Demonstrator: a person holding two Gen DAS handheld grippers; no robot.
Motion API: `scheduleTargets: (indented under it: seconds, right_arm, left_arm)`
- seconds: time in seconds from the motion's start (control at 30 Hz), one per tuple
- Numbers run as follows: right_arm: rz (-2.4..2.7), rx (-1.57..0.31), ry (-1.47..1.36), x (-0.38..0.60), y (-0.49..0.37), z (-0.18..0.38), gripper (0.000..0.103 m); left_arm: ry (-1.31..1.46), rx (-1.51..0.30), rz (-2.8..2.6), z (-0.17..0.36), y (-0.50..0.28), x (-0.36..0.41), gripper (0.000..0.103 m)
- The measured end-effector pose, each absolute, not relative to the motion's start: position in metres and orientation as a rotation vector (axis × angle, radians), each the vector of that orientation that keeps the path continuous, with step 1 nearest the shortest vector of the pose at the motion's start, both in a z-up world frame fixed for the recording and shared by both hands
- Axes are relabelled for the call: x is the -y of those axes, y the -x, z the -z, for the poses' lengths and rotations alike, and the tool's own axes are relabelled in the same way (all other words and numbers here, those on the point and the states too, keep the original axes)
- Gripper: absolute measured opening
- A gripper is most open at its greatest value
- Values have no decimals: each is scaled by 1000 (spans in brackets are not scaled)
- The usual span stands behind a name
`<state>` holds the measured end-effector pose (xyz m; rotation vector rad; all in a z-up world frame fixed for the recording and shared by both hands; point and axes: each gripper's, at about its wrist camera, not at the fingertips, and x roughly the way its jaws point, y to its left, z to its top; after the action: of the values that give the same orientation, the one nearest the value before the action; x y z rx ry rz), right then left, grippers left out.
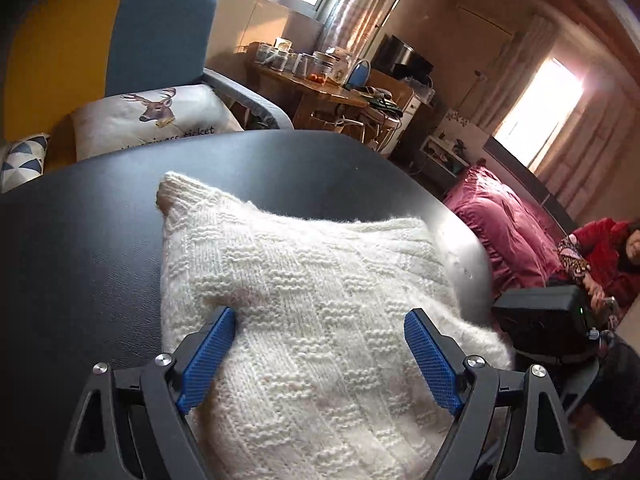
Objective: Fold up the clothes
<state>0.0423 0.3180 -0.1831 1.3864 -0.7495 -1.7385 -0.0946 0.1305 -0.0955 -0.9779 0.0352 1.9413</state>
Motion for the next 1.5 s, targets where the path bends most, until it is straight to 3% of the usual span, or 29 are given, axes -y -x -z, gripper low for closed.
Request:
scheduleTargets:
  seconds: [0.03,0.13,0.23,0.33,0.6,0.63,0.7,0.77,0.87,0.9,0.97,1.03,1.13,1.23,1.33,1.4,1.5]
  right_arm:
    - [1753,797,-1364,-326,-47,183,15]
    - [1815,912,-1300,-351,-63,166,33]
    - [1972,1007,-1159,-387,-79,139,35]
    - [2154,1122,-1042,-419,-82,123,44]
    - [2186,1366,-1066,-431,-21,158,46]
    - [2208,1287,-1078,-422,-16,156,43]
    - [2278,1119,-1149,-408,-10,145,24]
    - [2355,942,-1198,-395,-9,120,13]
    - [2538,618,-1161,-387,-26,65,12]
    - [2617,447,-1234,-383,-29,61,12]
    - [2620,338,-1446,-391,-23,89,7]
    - [2571,368,-1566,-403,-21,126,7]
    - [2553,756,-1403,-436,-33,137,8]
    - [2539,953,-1222,-457,-59,125,15]
    - [2370,1155,-1072,-466,-87,115,29]
    - [2296,1135,-1053,-458,-100,109,31]
    - [2238,1033,-1036,-430,-112,95,42]
  left_arm:
    - [959,-70,-1946,97,88,-135,87]
    - [922,-134,-1954,98,74,-142,88]
    - [914,-115,-1971,95,72,-141,88]
    - [907,-85,-1988,91,72,-140,88]
    - [853,-189,-2006,91,50,-150,88]
    - [847,-211,-2003,93,48,-151,88]
    - [836,-255,-1995,95,43,-153,88]
    - [824,-300,-1987,98,38,-155,89]
    - [805,-366,-1973,101,30,-159,92]
    - [799,-388,-1968,102,28,-160,92]
    - [786,-431,-1958,105,23,-162,93]
    - [777,-468,-1948,107,19,-165,95]
    - [803,-451,-1934,99,20,-168,95]
    - [841,-382,-1918,87,31,-168,95]
    - [880,-339,-1897,78,42,-172,95]
    - [887,-292,-1869,66,50,-177,94]
    - [893,-239,-1813,43,61,-191,95]
